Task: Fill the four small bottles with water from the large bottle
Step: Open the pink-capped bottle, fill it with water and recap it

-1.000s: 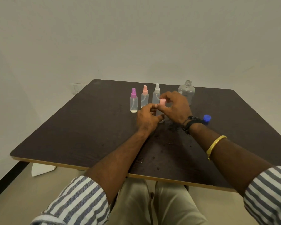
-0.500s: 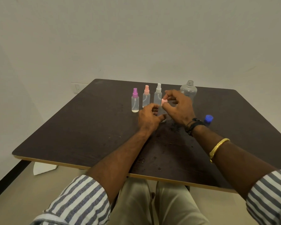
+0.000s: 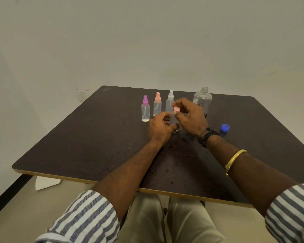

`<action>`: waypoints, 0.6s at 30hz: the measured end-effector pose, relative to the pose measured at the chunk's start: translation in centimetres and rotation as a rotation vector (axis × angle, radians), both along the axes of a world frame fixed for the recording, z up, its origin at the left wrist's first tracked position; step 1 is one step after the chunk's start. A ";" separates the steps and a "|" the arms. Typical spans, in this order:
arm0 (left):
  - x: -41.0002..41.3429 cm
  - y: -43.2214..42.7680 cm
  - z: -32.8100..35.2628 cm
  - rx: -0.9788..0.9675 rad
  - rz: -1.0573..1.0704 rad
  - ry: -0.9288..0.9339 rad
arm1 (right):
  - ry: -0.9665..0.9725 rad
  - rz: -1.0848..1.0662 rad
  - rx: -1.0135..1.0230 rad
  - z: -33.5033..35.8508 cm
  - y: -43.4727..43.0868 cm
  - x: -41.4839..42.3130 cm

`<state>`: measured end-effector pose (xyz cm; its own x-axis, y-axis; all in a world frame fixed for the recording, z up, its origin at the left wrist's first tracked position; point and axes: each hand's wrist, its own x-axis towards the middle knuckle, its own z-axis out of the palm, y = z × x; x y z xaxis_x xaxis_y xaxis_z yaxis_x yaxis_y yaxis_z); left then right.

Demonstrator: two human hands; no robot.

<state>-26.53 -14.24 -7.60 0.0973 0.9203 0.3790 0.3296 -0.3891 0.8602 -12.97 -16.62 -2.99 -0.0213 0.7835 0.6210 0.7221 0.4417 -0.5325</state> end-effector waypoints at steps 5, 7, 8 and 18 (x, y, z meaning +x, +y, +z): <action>0.1 0.1 0.1 0.003 0.008 0.022 | 0.043 -0.047 0.001 0.1 0.1 -0.4; 0.1 0.1 0.1 0.012 0.011 0.030 | 0.066 -0.073 -0.006 0.2 0.2 -0.5; 0.1 0.1 0.0 0.014 0.012 0.035 | 0.075 -0.083 -0.009 0.3 0.2 -0.5; -0.2 0.0 0.0 0.017 0.025 0.030 | 0.134 -0.074 -0.025 -0.1 0.0 -0.6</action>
